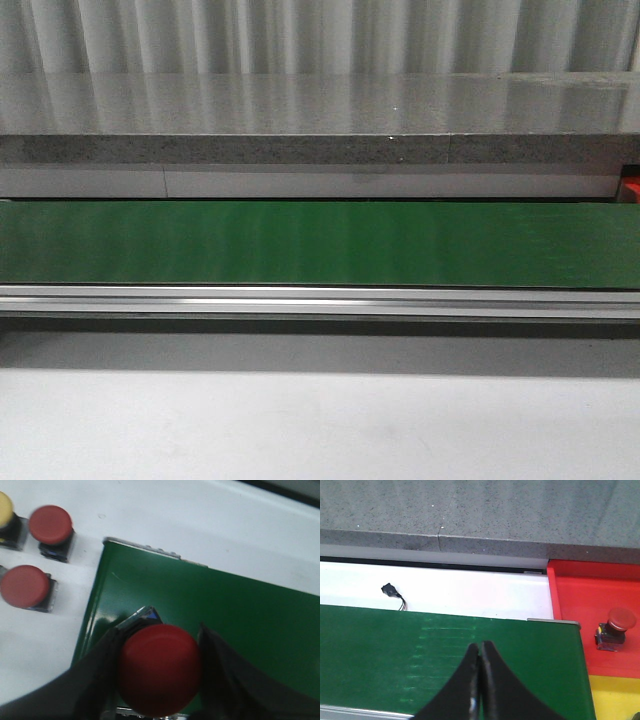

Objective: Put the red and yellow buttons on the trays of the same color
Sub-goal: 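Carry the red button with the left gripper over the belt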

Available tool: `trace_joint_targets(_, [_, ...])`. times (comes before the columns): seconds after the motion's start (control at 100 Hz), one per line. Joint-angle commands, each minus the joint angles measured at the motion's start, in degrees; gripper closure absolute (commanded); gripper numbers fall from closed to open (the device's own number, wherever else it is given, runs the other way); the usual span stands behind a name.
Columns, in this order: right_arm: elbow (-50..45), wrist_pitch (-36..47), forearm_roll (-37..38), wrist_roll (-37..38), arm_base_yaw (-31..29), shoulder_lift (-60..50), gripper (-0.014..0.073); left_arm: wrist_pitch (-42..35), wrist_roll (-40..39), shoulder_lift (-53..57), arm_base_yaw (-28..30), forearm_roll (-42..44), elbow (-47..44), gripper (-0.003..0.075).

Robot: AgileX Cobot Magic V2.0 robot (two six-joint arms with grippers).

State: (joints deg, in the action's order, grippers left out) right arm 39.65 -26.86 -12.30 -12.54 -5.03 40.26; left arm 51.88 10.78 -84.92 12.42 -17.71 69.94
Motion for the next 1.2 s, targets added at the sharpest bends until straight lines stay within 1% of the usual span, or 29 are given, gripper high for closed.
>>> trace_joint_targets(0.0, [1.5, 3.9, -0.5, -0.6, 0.1, -0.2, 0.0662, -1.0, 1.3, -0.7, -1.9, -0.8, 1.9, 0.0741])
trace_joint_targets(0.18, [1.5, 3.9, -0.5, -0.6, 0.1, -0.2, 0.0662, -1.0, 1.4, -4.5, -4.0, 2.2, 1.9, 0.0741])
trace_joint_targets(0.37, [1.5, 3.9, -0.5, -0.6, 0.1, -0.2, 0.0662, -1.0, 1.4, -5.1, -6.2, 7.2, 1.9, 0.0741])
trace_joint_targets(0.48, [1.5, 3.9, -0.5, -0.6, 0.1, -0.2, 0.0662, -1.0, 1.4, -5.1, -7.4, 8.3, 1.9, 0.0739])
trace_joint_targets(0.53, [1.5, 3.9, -0.5, -0.6, 0.1, -0.2, 0.0662, -0.8, 1.4, -5.1, -7.9, 9.0, 1.9, 0.0724])
trace_joint_targets(0.57, [1.5, 3.9, -0.5, -0.6, 0.1, -0.2, 0.0662, -0.7, 1.5, -5.1, -8.2, 9.7, 1.9, 0.0689])
trace_joint_targets(0.62, [1.5, 3.9, -0.5, -0.6, 0.1, -0.2, 0.0662, -0.4, 1.5, -5.1, -8.5, 10.1, 1.9, 0.0613])
trace_joint_targets(0.64, [1.5, 3.9, -0.5, -0.6, 0.1, -0.2, 0.0662, -0.3, 1.5, -5.1, -8.6, 10.2, 1.9, 0.0555])
trace_joint_targets(0.67, [1.5, 3.9, -0.5, -0.6, 0.1, -0.2, 0.0662, -0.2, 1.5, -5.1, -8.6, 10.3, 1.9, 0.0503])
trace_joint_targets(0.68, [1.5, 3.9, -0.5, -0.6, 0.1, -0.2, 0.0662, 0.0, 1.5, -5.1, -8.6, 10.3, 1.9, 0.0465])
trace_joint_targets(0.69, [1.5, 3.9, -0.5, -0.6, 0.1, -0.2, 0.0662, 0.0, 1.5, -5.1, -8.6, 10.3, 1.9, 0.0446])
trace_joint_targets(0.71, [1.5, 3.9, -0.5, -0.6, 0.1, -0.2, 0.0662, 0.3, 1.5, -5.1, -8.6, 10.3, 1.9, 0.0362])
trace_joint_targets(0.73, [1.5, 3.9, -0.5, -0.6, 0.1, -0.2, 0.0662, 0.4, 1.5, -5.1, -8.6, 10.3, 1.9, 0.0318])
trace_joint_targets(0.74, [1.5, 3.9, -0.5, -0.6, 0.1, -0.2, 0.0662, 0.5, 1.5, -5.1, -8.6, 10.3, 1.9, 0.0275])
trace_joint_targets(0.76, [1.5, 3.9, -0.5, -0.6, 0.1, -0.2, 0.0662, 0.6, 1.5, -5.1, -8.6, 10.3, 1.9, 0.0232])
trace_joint_targets(0.77, [1.5, 3.9, -0.5, -0.6, 0.1, -0.2, 0.0662, 0.6, 1.5, -5.1, -8.6, 10.3, 1.9, 0.0192])
trace_joint_targets(0.78, [1.5, 3.9, -0.5, -0.6, 0.1, -0.2, 0.0662, 0.6, 1.5, -5.1, -8.6, 10.3, 1.9, 0.0172])
trace_joint_targets(0.79, [1.5, 3.9, -0.5, -0.6, 0.1, -0.2, 0.0662, 0.8, 1.5, -5.1, -8.6, 10.3, 1.9, 0.0134])
trace_joint_targets(0.84, [1.5, 3.9, -0.5, -0.6, 0.1, -0.2, 0.0662, 0.8, 1.5, -5.1, -8.6, 10.3, 1.9, 0.0029])
trace_joint_targets(0.86, [1.5, 3.9, -0.5, -0.6, 0.1, -0.2, 0.0662, 0.8, 1.5, -5.1, -8.6, 10.3, 1.9, 0.0003])
trace_joint_targets(0.88, [1.5, 3.9, -0.5, -0.6, 0.1, -0.2, 0.0662, 0.8, 1.5, -5.0, -8.6, 10.3, 2.0, 0.0001])
trace_joint_targets(1.0, [1.5, 3.9, -0.5, -0.6, 0.1, -0.2, 0.0662, 1.1, 1.5, -3.8, -9.5, 9.8, 2.7, 0.0084])
trace_joint_targets(1.19, [1.5, 3.9, -0.5, -0.6, 0.1, -0.2, 0.0662, -1.3, 1.2, 1.4, -11.7, 9.8, 4.7, 0.0093])
